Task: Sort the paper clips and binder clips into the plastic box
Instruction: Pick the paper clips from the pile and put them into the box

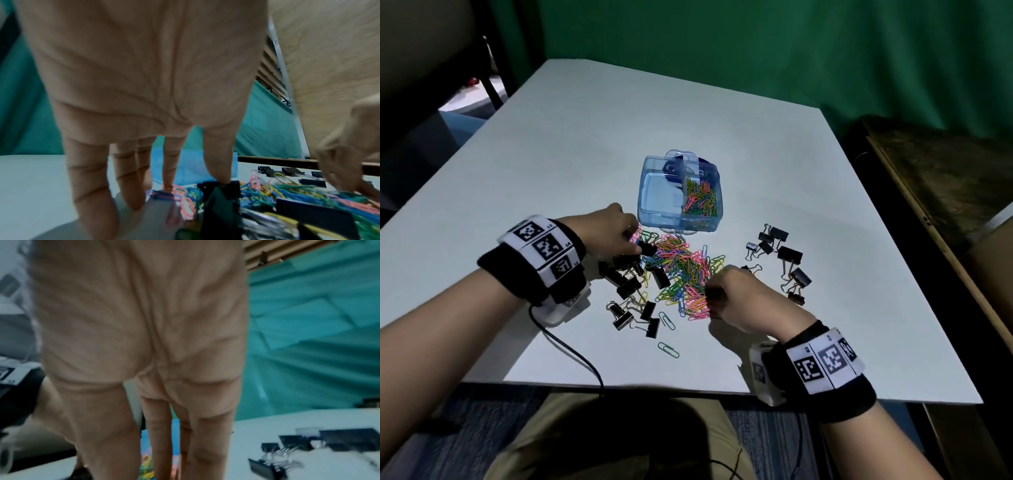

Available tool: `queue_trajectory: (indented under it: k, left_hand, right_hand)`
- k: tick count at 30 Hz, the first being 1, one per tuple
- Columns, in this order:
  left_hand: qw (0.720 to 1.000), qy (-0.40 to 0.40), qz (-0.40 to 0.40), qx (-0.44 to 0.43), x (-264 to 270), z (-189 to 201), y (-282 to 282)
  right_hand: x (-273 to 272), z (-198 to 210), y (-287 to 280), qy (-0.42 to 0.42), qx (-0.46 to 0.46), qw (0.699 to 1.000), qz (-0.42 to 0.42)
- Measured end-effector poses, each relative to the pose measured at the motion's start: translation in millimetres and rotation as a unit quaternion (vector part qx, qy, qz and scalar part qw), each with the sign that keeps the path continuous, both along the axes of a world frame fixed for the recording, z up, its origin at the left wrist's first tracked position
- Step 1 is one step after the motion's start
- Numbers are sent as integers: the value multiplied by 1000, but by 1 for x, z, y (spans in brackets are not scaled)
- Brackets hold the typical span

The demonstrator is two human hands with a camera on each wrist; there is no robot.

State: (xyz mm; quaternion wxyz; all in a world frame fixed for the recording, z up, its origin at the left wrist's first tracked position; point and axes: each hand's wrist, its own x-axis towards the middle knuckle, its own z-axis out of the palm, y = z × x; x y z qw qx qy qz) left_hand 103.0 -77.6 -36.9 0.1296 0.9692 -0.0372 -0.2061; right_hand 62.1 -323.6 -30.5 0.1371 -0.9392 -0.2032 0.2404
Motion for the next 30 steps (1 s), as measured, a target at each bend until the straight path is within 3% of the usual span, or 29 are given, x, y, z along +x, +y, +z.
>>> queue_trajectory:
  k: [3,6,13,17,21,25,30]
  left_hand:
    - [999,4,-42,-20,0,0,-4]
    - [998,-21,-52,-33,3,1,-8]
    - [996,-1,-84,-17,7,-2,-10]
    - [996,-66,2,-55,14,6,-4]
    - [973,-160,141,-90,32,11,3]
    - [961,-113,204,-148,50,8,1]
    - [953,-78,222,-193,56,1,-3]
  right_hand:
    - [13,3,10,-21,35,999,-5]
    - [25,5,17,-22,1,1000,-5]
    - [34,-9,38,-43,-61,993,91]
    - [34,-9,37,-76,-40,993,75]
    - [38,-2,36,-93,0,994,63]
    - [46,7,32,-95,64,993,-5]
    - [49,14,22,-51,143,984,-94]
